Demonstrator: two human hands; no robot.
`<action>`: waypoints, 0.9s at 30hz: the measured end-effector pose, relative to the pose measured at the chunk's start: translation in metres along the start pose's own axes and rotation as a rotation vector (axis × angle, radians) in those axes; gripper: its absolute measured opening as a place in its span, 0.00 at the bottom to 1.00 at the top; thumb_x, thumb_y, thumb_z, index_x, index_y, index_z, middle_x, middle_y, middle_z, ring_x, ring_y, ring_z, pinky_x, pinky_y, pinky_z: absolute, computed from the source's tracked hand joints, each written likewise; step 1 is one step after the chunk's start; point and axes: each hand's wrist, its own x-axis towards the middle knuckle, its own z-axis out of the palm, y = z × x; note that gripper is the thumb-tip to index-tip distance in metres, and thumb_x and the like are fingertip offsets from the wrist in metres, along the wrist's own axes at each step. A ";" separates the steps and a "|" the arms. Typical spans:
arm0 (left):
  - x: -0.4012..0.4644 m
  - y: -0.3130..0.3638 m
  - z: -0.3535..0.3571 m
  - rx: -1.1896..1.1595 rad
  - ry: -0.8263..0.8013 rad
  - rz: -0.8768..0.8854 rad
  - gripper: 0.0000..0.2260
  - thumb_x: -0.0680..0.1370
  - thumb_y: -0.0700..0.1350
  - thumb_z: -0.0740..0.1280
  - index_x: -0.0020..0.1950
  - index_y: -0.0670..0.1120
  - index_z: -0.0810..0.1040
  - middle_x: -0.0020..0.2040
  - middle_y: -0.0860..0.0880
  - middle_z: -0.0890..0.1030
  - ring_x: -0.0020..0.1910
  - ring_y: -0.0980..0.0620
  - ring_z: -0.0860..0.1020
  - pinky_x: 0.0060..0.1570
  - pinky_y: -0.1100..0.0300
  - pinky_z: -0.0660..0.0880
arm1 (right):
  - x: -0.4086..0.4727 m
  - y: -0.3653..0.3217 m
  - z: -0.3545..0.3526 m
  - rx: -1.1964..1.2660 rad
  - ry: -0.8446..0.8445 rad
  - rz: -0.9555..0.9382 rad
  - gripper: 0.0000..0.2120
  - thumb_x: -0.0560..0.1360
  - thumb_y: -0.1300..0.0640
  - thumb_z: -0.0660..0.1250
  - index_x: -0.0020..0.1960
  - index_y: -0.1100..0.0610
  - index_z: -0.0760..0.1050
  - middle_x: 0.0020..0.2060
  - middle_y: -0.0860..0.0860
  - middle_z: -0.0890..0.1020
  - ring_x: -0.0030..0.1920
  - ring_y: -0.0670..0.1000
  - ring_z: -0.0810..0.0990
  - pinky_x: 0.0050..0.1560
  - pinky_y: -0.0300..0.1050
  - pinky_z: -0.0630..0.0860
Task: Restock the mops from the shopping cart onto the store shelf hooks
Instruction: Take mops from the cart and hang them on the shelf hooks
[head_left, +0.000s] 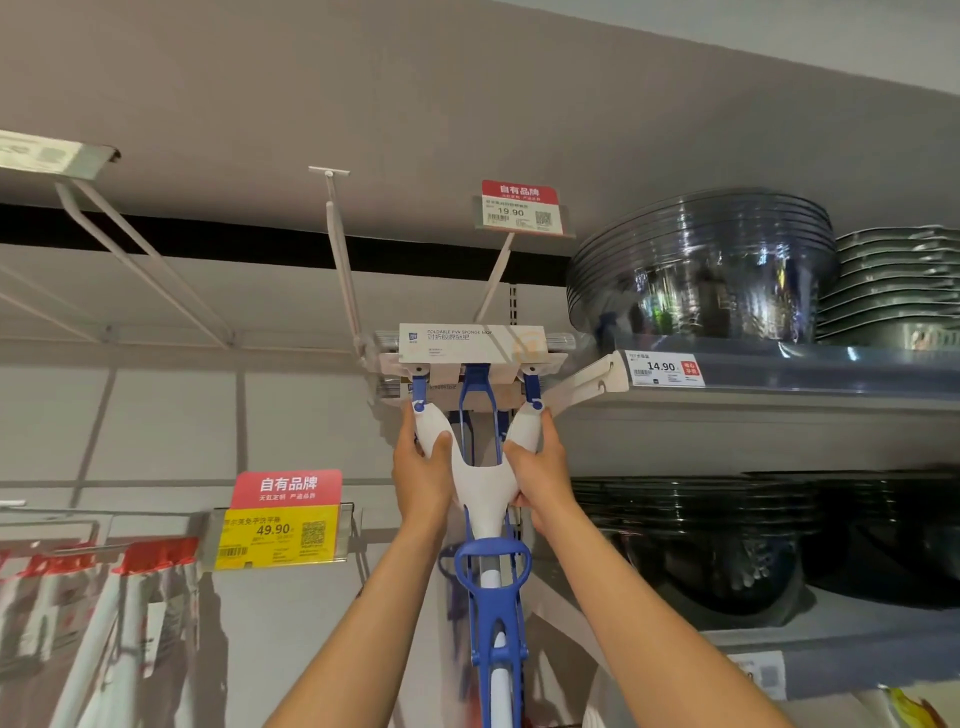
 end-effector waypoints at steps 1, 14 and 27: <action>0.003 -0.004 0.001 0.000 -0.001 -0.003 0.28 0.81 0.42 0.65 0.79 0.59 0.62 0.71 0.49 0.75 0.64 0.44 0.78 0.61 0.42 0.78 | 0.003 0.003 0.002 -0.006 -0.001 0.007 0.39 0.79 0.63 0.65 0.80 0.37 0.51 0.66 0.54 0.74 0.53 0.57 0.81 0.48 0.58 0.83; 0.041 -0.058 0.005 -0.020 -0.010 -0.085 0.28 0.82 0.41 0.65 0.80 0.57 0.62 0.71 0.46 0.75 0.64 0.42 0.77 0.61 0.42 0.78 | 0.040 0.050 0.029 -0.030 0.041 0.030 0.38 0.79 0.60 0.66 0.79 0.35 0.51 0.71 0.55 0.71 0.62 0.59 0.78 0.59 0.64 0.79; 0.042 -0.074 -0.006 0.026 -0.132 -0.118 0.29 0.83 0.45 0.61 0.79 0.65 0.56 0.70 0.46 0.74 0.63 0.42 0.77 0.60 0.40 0.78 | 0.044 0.081 0.039 -0.092 0.033 -0.026 0.38 0.80 0.57 0.65 0.78 0.32 0.47 0.73 0.54 0.70 0.64 0.58 0.77 0.60 0.62 0.79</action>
